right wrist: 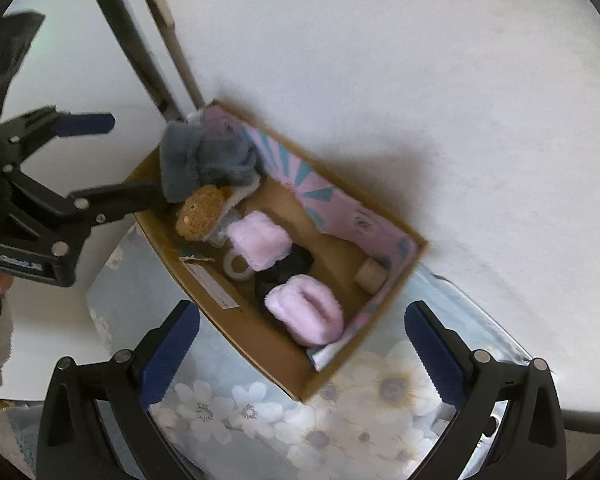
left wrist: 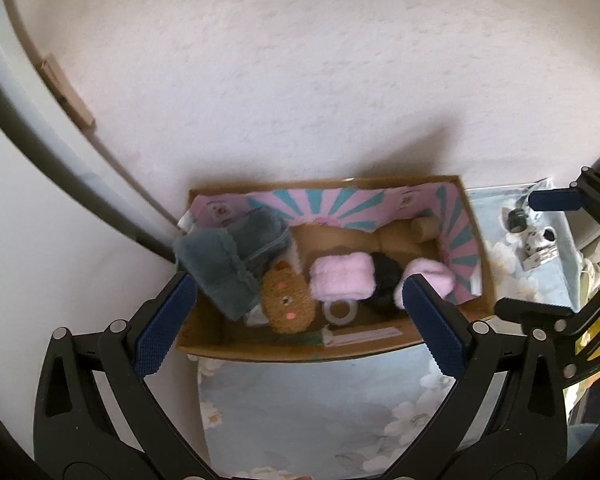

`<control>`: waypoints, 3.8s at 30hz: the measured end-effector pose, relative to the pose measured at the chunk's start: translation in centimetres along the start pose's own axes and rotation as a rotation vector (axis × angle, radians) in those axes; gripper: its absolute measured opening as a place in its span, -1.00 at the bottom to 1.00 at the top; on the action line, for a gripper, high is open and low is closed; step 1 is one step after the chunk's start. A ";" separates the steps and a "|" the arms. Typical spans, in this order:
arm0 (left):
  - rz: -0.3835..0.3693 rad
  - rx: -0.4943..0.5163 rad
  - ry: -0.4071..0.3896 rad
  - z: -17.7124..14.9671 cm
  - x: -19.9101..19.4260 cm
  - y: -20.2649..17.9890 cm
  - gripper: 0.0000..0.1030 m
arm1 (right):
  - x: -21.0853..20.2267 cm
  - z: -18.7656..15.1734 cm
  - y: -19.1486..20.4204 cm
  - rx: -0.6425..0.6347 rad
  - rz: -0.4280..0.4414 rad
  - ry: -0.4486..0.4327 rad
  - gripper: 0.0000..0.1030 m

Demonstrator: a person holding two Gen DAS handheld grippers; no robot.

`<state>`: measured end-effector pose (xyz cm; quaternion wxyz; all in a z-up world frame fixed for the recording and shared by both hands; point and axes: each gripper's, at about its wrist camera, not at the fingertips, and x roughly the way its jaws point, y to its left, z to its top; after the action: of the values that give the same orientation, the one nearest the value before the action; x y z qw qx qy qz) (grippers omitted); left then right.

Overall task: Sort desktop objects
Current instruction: 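Move both grippers back from the box to the items on the sheet, then grasp white labeled box with left gripper while right gripper grasps white sock, then carry white labeled box and white sock with both grippers over the box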

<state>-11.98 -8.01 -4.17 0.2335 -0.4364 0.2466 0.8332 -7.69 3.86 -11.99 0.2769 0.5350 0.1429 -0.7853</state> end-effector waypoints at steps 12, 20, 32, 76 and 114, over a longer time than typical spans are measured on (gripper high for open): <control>-0.068 0.106 -0.055 1.0 -2.0 -7.1 0.99 | -6.2 -5.3 -5.2 0.088 -0.107 -0.077 0.99; -0.140 0.152 -0.059 0.9 -2.2 -13.1 0.99 | -10.0 -9.8 -11.1 0.162 -0.169 -0.090 0.99; -0.275 0.214 0.023 -2.0 2.0 -25.1 0.96 | -7.8 -16.1 -19.4 0.261 -0.127 -0.032 0.98; -0.284 0.033 0.053 -6.8 16.0 -37.7 0.15 | 6.8 -17.4 -26.3 0.245 -0.054 0.027 -0.06; -0.257 0.144 -0.103 -0.1 0.0 -21.3 0.14 | -6.7 -13.1 -17.7 0.160 -0.068 -0.081 -0.66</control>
<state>0.98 8.35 -8.60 0.3811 -0.4033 0.2356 0.7978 -6.24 26.81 -12.19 0.2123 0.5180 0.0864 -0.8241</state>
